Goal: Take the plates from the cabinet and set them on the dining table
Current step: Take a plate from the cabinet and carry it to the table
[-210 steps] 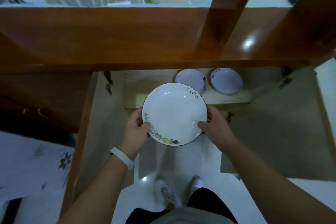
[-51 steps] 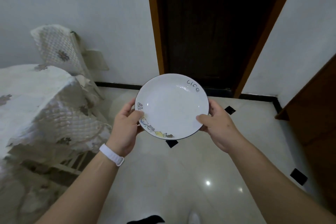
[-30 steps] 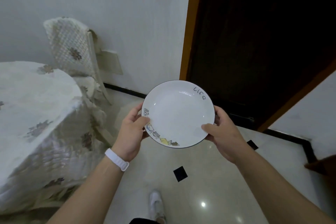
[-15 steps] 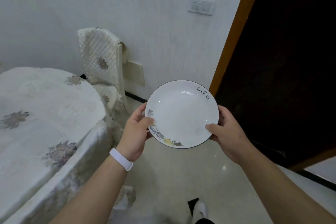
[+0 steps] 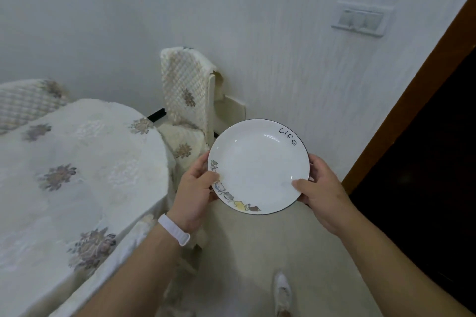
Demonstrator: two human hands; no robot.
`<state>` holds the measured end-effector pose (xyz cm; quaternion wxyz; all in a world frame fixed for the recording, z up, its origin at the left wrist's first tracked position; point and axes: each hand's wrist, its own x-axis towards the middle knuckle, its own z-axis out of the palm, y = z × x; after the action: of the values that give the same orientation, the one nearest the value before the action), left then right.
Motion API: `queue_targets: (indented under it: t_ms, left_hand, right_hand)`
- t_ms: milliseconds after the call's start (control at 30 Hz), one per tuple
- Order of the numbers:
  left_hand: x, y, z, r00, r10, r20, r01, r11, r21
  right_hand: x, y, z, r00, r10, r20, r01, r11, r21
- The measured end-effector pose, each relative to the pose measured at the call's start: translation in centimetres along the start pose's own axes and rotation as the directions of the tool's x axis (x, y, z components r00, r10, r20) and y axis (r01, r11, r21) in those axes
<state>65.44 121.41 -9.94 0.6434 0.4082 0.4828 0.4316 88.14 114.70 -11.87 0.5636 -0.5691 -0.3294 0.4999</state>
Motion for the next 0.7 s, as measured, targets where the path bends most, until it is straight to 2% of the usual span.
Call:
queue_targets:
  t_ms: [167,333,500,700]
  left_hand:
    - [5.6,1.9,3.8,0.997,0.017,-0.073,-0.016,1.0,0.015]
    - [9.4,3.8,5.6,0.983,0.062,-0.17,-0.059,0.998,0.02]
    - [11.5,5.6,4.4,0.96,0.093,-0.265,-0.088,0.996,0.031]
    - [15.1,5.9,0.6,0.923,0.073,-0.378,-0.1,0.994,-0.051]
  right_hand:
    - [7.9,-2.3,-2.6,0.995,0.023,0.092,-0.024,1.0,0.011]
    - [14.2,-4.2,-2.4,0.988,-0.016,0.157,0.017,1.0,-0.003]
    - [18.7,-4.8,0.0,0.962,-0.005,0.272,0.002,1.0,0.011]
    - [23.9,-4.5,5.0,0.929,0.036,0.369,-0.02,0.999,-0.048]
